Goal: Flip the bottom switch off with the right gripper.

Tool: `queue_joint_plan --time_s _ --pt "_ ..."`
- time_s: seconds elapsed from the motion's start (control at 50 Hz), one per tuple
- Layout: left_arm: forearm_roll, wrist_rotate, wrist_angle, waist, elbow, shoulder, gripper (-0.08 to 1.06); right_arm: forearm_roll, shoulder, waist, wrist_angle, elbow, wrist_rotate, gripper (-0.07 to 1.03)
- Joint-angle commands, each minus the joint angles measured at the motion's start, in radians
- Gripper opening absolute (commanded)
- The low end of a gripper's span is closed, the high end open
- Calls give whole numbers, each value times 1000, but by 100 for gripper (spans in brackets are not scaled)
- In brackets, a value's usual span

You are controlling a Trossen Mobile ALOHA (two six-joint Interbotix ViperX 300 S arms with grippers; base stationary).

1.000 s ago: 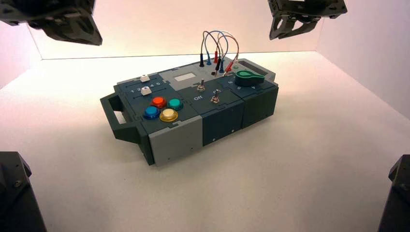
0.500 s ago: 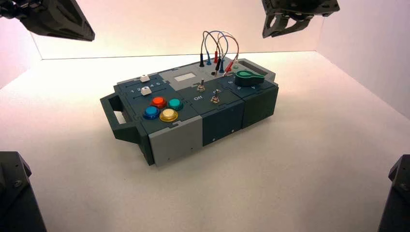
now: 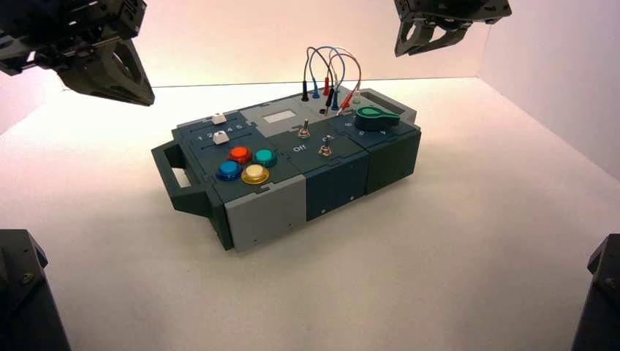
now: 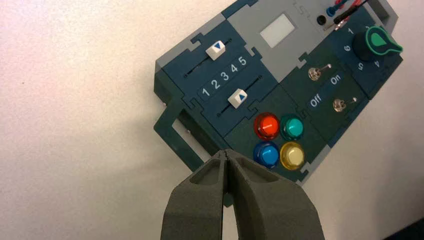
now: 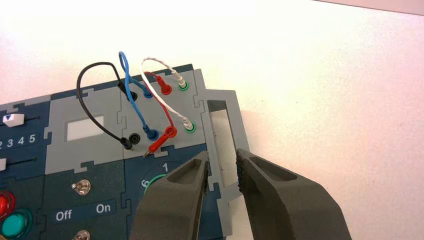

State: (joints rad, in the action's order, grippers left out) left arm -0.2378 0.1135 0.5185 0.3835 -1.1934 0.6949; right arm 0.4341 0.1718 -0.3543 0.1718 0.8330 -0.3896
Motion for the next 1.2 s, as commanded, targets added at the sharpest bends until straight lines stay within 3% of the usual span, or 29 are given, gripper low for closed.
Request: queue_joint_plan --time_s 0.02,0.42,0.72,1.2 --pt "-3 5 -21 3 15 -21 -3 3 20 -18 -5 -29 2 32" --pt "-35 5 -43 8 12 -140 -3 2 17 -74 14 -48 2 32" --pt "-38 5 -118 43 26 -278 -3 2 15 -123 37 -63 2 32" --pt "-34 -9 -195 48 81 -462 -3 2 3 -123 54 -66 2 32"
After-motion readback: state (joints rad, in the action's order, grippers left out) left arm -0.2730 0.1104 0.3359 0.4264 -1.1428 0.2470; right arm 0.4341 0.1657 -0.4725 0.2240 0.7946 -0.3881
